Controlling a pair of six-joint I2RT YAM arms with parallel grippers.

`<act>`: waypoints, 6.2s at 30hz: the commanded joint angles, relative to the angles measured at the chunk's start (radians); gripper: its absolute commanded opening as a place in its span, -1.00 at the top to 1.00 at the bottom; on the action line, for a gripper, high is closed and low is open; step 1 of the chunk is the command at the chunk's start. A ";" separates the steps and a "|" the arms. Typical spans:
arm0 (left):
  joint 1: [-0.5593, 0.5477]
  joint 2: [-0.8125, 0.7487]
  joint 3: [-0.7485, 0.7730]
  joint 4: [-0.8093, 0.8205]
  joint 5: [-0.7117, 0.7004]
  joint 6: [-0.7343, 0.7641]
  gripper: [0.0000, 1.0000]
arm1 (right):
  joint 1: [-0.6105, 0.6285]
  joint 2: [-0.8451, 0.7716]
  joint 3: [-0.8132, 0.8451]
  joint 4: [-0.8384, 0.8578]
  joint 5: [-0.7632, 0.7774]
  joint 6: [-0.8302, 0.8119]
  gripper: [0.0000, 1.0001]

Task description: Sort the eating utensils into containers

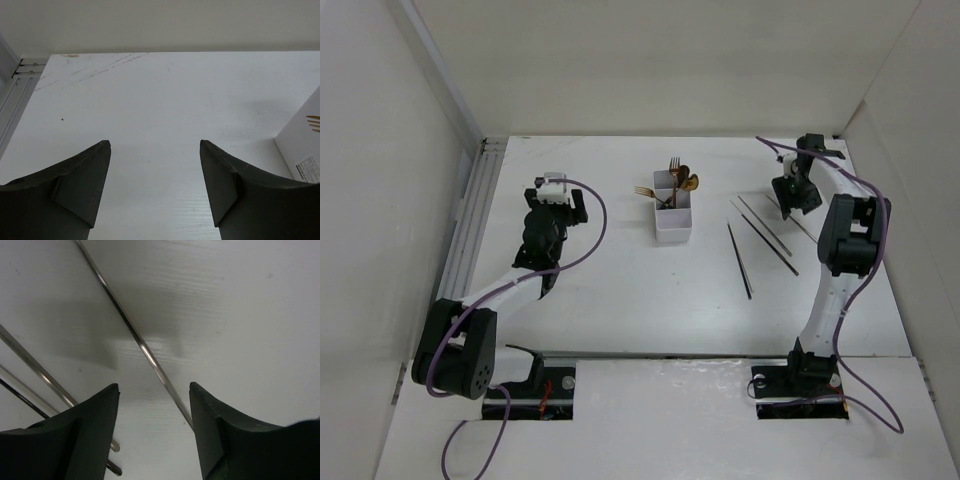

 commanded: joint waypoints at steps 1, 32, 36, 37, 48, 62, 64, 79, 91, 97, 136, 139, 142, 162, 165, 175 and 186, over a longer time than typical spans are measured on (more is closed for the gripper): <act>0.003 -0.006 0.039 0.035 0.018 -0.010 -0.38 | -0.011 0.032 0.022 -0.035 -0.035 -0.052 -0.27; 0.003 -0.015 0.039 0.017 0.031 0.018 -0.38 | 0.008 -0.414 -0.256 0.446 -0.090 0.071 1.00; 0.003 -0.024 0.039 0.017 0.066 0.018 -0.38 | 0.069 -0.509 -0.302 0.543 -0.116 0.071 1.00; 0.003 -0.024 0.049 0.006 0.092 0.018 -0.38 | 0.102 -0.526 -0.317 0.575 -0.141 0.071 1.00; 0.003 -0.067 0.118 -0.046 0.402 0.006 -0.43 | 0.403 -0.697 -0.515 0.995 -0.409 0.249 1.00; -0.006 -0.078 0.128 -0.132 0.351 0.029 -0.43 | 0.695 -0.623 -0.791 1.561 -0.207 0.474 1.00; -0.006 -0.087 0.128 -0.132 0.351 0.029 -0.43 | 0.719 -0.614 -0.828 1.583 -0.147 0.464 1.00; -0.006 -0.087 0.128 -0.141 0.333 0.029 -0.43 | 0.741 -0.513 -0.925 1.769 0.025 0.464 1.00; -0.006 -0.087 0.118 -0.141 0.333 0.020 -0.43 | 0.741 -0.465 -0.934 1.723 0.046 0.473 1.00; -0.006 -0.087 0.118 -0.141 0.333 0.020 -0.45 | 0.741 -0.466 -0.923 1.632 0.025 0.464 0.48; -0.006 -0.105 0.045 -0.082 0.342 -0.028 -0.48 | 0.183 -0.620 -0.371 0.217 -0.193 0.428 -0.02; -0.006 -0.105 0.036 -0.072 0.342 -0.028 -0.48 | 0.182 -0.507 -0.406 0.143 -0.184 0.428 0.40; -0.006 -0.115 0.025 -0.072 0.333 -0.028 -0.48 | 0.182 -0.431 -0.435 0.196 -0.091 0.439 0.13; -0.006 -0.133 0.006 -0.082 0.295 -0.028 -0.48 | 0.173 -0.094 -0.166 0.162 0.017 0.224 0.20; -0.006 -0.133 0.006 -0.082 0.295 -0.028 -0.48 | 0.173 -0.068 -0.143 0.162 0.028 0.204 0.22; -0.006 -0.133 0.006 -0.082 0.275 -0.008 -0.50 | 0.164 -0.005 -0.142 0.144 0.017 0.186 0.25; -0.006 -0.133 0.006 -0.080 0.265 -0.008 -0.50 | 0.136 -0.034 -0.176 0.213 -0.014 0.187 1.00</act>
